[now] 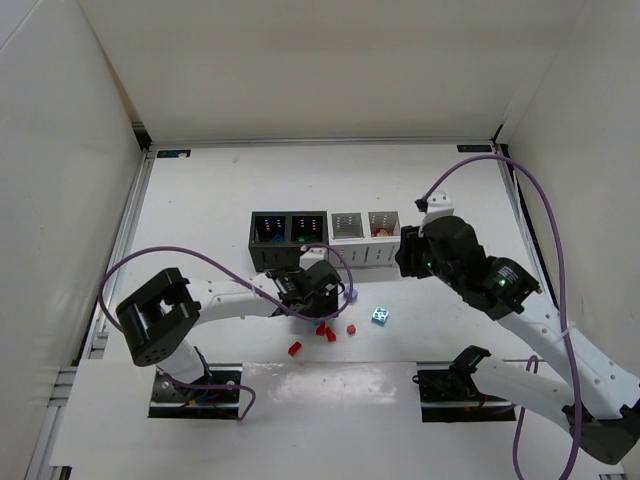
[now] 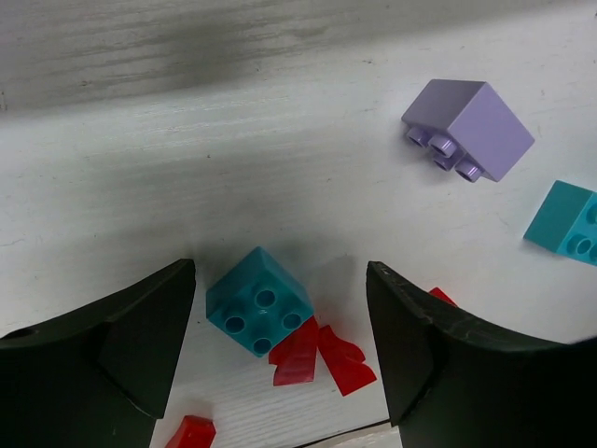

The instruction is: Sort the legos into containers by color

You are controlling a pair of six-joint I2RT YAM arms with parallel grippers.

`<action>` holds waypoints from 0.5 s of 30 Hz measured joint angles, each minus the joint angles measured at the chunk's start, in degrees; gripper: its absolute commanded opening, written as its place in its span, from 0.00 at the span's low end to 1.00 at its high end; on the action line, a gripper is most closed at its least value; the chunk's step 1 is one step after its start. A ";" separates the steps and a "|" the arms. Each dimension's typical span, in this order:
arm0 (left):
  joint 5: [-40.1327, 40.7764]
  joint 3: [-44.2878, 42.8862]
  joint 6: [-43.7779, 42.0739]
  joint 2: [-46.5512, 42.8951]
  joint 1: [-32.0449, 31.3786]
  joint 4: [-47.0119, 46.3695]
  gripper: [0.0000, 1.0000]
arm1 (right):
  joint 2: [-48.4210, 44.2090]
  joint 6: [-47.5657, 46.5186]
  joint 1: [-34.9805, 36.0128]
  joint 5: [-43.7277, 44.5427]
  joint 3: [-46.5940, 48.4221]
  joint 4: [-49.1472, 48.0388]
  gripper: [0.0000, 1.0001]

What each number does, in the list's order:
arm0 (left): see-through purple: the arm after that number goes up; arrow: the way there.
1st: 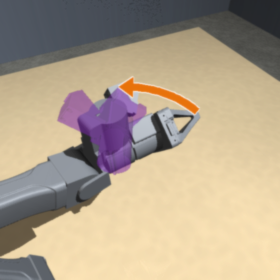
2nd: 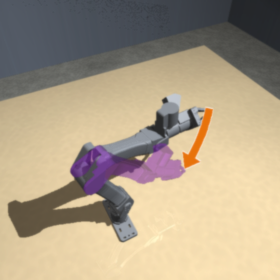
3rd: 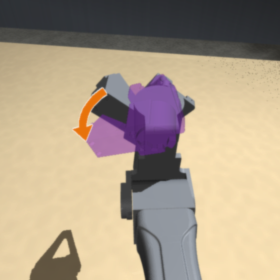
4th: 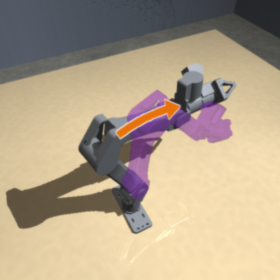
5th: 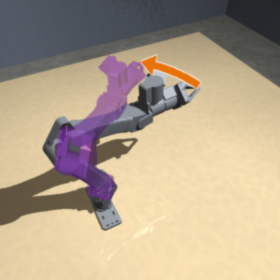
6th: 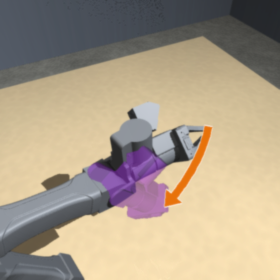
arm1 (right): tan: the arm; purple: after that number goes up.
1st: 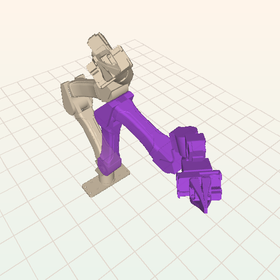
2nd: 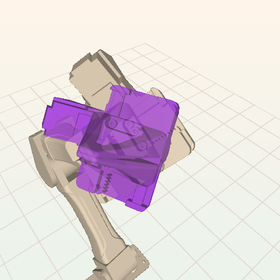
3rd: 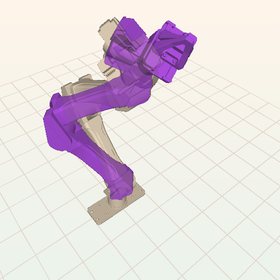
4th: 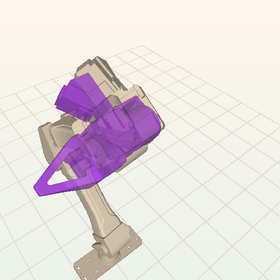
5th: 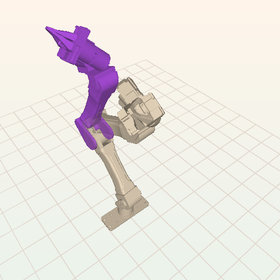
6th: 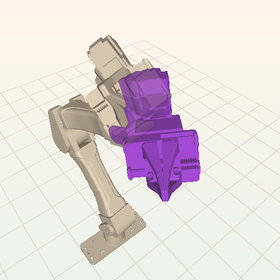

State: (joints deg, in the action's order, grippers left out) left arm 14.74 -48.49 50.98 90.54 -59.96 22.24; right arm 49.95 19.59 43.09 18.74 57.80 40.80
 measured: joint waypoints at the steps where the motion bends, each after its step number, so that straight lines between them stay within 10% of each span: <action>1: 0.07 0.02 0.13 0.00 0.00 0.04 0.80 | -0.11 0.00 -0.02 0.22 -0.04 0.09 0.51; 15: 3.52 -1.29 1.01 0.48 -2.78 8.22 0.65 | -2.14 0.57 -3.39 0.59 -1.79 1.51 0.51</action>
State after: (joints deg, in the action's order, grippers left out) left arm 18.26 -49.78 51.99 91.02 -62.74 30.46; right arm 47.81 20.16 39.70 19.33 56.01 42.30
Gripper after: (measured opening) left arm 0.662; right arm 0.513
